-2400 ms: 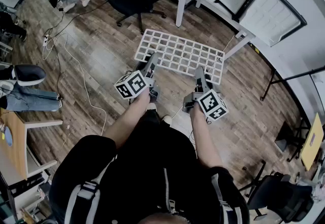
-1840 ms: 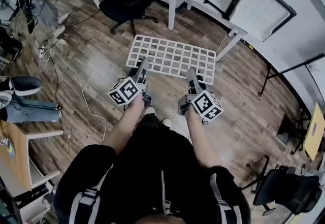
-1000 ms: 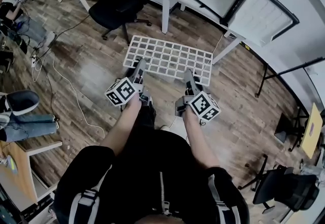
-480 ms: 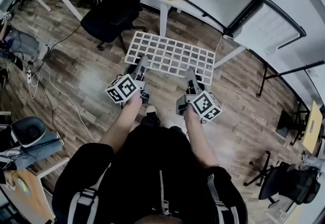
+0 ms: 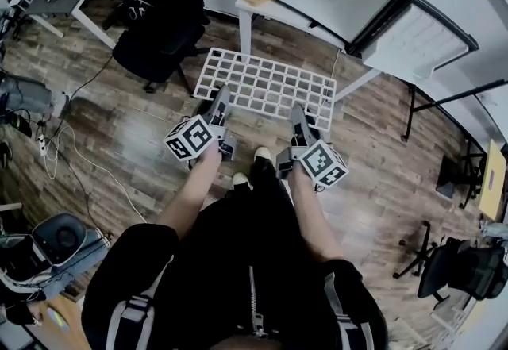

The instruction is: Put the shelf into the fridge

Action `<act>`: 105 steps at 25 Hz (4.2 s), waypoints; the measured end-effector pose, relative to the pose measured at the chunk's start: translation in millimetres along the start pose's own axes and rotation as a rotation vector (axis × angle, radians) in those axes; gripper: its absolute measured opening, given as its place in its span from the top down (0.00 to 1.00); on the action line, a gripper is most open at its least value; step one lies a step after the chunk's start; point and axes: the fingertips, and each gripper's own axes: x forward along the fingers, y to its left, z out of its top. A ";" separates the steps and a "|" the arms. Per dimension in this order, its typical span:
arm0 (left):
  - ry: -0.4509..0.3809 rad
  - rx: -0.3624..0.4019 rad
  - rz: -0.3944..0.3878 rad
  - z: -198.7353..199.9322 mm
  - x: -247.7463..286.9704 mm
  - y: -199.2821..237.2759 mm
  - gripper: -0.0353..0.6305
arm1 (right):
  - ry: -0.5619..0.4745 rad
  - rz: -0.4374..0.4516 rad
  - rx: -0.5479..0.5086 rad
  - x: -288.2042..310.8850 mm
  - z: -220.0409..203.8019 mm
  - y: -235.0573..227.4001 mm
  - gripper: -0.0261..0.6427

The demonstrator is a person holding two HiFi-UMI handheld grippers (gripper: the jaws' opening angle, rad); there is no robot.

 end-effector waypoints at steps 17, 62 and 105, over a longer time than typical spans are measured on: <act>0.100 0.051 -0.081 26.2 153.0 3.8 0.72 | -0.118 -0.060 0.067 102.3 60.3 -30.0 0.72; 0.313 0.029 -0.215 -9.0 423.7 -22.1 0.72 | -0.231 -0.201 0.065 244.6 210.1 -132.1 0.72; 0.331 0.032 -0.202 -22.9 463.5 -24.0 0.72 | -0.240 -0.221 0.090 267.2 236.3 -159.6 0.73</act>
